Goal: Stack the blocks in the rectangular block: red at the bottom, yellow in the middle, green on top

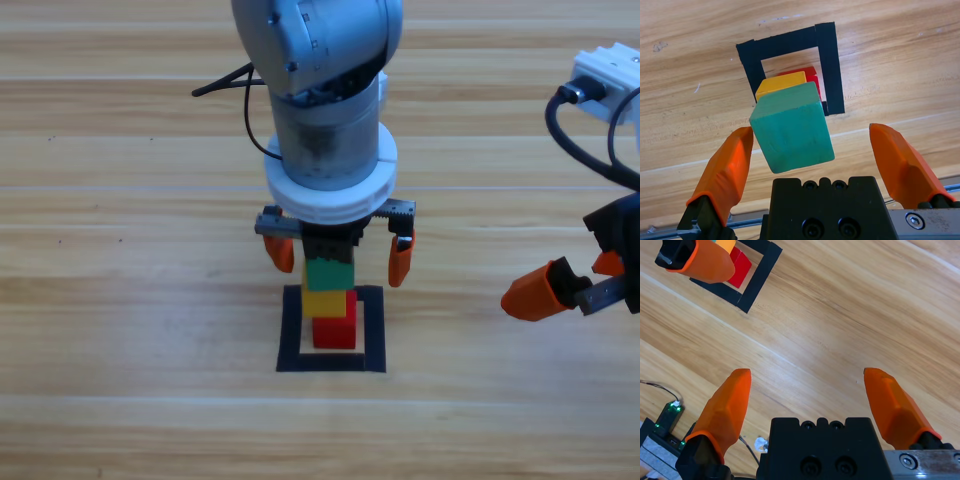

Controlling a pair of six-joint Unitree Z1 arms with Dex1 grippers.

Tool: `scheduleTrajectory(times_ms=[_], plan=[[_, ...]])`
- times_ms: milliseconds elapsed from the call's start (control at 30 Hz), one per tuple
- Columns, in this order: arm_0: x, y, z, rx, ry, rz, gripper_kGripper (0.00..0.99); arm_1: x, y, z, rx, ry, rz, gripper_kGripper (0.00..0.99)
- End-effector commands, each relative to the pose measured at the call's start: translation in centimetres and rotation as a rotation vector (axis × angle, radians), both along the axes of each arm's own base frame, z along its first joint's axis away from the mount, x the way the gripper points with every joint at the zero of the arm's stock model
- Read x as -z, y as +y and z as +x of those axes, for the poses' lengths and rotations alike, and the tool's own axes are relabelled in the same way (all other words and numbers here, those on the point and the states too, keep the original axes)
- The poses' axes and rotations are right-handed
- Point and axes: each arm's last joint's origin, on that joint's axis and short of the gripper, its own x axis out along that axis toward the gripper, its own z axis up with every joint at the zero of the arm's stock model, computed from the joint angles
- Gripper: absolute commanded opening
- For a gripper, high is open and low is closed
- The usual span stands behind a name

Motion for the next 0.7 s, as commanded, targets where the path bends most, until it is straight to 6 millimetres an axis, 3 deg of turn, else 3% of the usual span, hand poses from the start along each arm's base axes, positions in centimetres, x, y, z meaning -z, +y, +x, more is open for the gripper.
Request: scheduleTrajectory(times_ms=[33, 200, 267, 533, 700], plan=[[-3.7, 0.0, -1.1, -0.038, -0.106, -0.025, 0.990, -1.0, 0.4, -2.5, -0.079, -0.063, 0.013, 0.990], [-11.1, 1.7, -4.8, -0.064, -0.337, -0.094, 0.990, -1.0, 0.8, -2.2, -0.064, -0.075, 0.012, 0.990], [-12.3, 2.5, -6.6, -0.074, -0.392, -0.090, 0.990, -0.9, 0.9, -2.1, -0.059, -0.073, 0.007, 0.990], [-10.0, 1.1, -12.8, 0.016, -0.489, -0.007, 0.990, -0.5, 0.3, -2.4, -0.043, -0.082, -0.016, 0.990], [-7.6, 2.3, -14.9, 0.032, -0.492, -0.004, 0.990, -0.4, 0.3, -2.4, -0.042, -0.083, -0.018, 0.990]])
